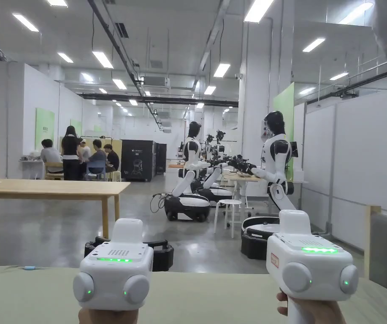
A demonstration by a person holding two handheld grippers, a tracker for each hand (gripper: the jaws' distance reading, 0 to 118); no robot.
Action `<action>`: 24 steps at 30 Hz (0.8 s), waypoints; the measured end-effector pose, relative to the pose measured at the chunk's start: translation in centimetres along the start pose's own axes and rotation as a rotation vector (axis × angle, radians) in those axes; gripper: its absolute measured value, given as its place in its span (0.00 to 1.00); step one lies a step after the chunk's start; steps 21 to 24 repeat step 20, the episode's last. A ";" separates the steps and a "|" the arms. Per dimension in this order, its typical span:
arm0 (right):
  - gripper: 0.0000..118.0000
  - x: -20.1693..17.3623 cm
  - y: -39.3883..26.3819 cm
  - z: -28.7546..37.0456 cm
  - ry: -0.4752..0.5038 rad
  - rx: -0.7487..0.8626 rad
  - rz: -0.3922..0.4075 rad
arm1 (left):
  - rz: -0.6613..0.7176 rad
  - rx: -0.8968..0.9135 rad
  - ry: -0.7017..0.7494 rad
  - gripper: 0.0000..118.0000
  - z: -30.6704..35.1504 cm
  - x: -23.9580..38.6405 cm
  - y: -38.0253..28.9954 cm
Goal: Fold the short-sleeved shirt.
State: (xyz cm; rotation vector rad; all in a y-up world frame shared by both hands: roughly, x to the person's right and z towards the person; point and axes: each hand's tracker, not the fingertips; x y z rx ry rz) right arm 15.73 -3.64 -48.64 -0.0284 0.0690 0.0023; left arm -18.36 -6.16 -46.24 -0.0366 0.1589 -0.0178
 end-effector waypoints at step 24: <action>1.00 -1.0 0.0 1.7 -0.042 -0.025 -0.071 | 0.007 -0.003 0.009 1.00 0.2 -0.3 -0.2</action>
